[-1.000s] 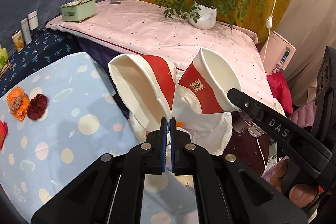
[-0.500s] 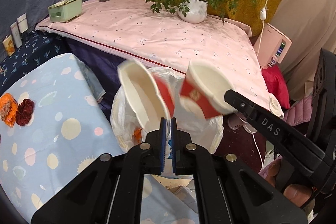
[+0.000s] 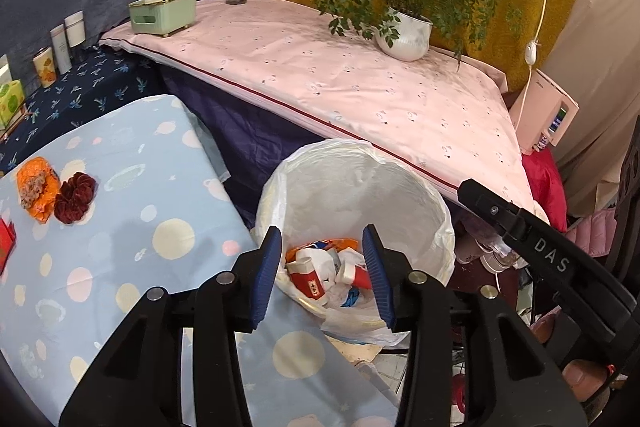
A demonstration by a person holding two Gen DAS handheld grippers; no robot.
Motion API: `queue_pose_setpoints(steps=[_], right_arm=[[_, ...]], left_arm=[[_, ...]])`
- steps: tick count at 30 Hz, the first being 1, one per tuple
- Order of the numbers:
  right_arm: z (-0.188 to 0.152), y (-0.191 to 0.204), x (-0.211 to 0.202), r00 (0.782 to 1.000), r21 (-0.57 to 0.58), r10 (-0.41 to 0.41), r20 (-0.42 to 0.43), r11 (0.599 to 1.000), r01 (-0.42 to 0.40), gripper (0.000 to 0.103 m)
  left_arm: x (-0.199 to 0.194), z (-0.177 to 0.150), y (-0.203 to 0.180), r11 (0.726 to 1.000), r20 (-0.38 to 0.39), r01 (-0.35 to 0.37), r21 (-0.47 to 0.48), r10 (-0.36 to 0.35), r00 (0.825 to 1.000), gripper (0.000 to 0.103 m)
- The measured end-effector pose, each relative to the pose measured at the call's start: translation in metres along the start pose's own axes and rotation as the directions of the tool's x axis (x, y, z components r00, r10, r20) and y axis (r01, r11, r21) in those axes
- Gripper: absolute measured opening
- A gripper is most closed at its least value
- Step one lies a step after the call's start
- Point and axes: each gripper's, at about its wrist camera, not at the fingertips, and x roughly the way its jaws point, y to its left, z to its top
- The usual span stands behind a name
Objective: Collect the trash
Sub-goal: 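Carry both paper cups over the bin and open both grippers, then return both grippers to the table toward the red packet and scrunchie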
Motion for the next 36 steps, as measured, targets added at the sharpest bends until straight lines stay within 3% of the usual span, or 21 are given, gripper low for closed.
queue_pose_setpoints(steps=[5, 10, 16, 19, 25, 29, 31, 36], right_arm=[[-0.005, 0.021, 0.0, 1.0, -0.056, 0.008, -0.01, 0.998, -0.009, 0.032], [-0.014, 0.047, 0.002, 0.999, -0.108, 0.029, -0.032, 0.994, -0.032, 0.033], [-0.027, 0.086, 0.009, 0.996, -0.169, 0.064, -0.069, 0.983, -0.075, 0.033], [-0.035, 0.109, 0.014, 0.993, -0.201, 0.083, -0.09, 0.975, -0.099, 0.033], [-0.05, 0.149, 0.022, 0.986, -0.256, 0.114, -0.122, 0.956, -0.142, 0.04], [-0.061, 0.176, 0.029, 0.981, -0.293, 0.129, -0.146, 0.941, -0.167, 0.041], [-0.065, 0.187, 0.033, 0.978, -0.305, 0.134, -0.159, 0.935, -0.178, 0.041], [-0.078, 0.217, 0.047, 0.971, -0.331, 0.145, -0.192, 0.921, -0.203, 0.042]], left_arm=[[-0.008, -0.006, 0.023, 0.999, 0.013, -0.039, -0.035, 0.04, 0.999, 0.043], [-0.018, -0.013, 0.054, 0.992, 0.024, -0.087, -0.095, 0.09, 0.996, 0.057], [-0.032, -0.021, 0.099, 0.975, 0.035, -0.133, -0.175, 0.142, 0.989, 0.059], [-0.041, -0.026, 0.124, 0.962, 0.044, -0.16, -0.221, 0.173, 0.984, 0.066], [-0.058, -0.037, 0.177, 0.928, 0.043, -0.214, -0.305, 0.238, 0.97, 0.067], [-0.07, -0.048, 0.213, 0.897, 0.041, -0.257, -0.359, 0.29, 0.956, 0.074], [-0.077, -0.055, 0.233, 0.876, 0.037, -0.283, -0.392, 0.322, 0.946, 0.082], [-0.091, -0.069, 0.283, 0.821, 0.017, -0.352, -0.449, 0.402, 0.916, 0.088]])
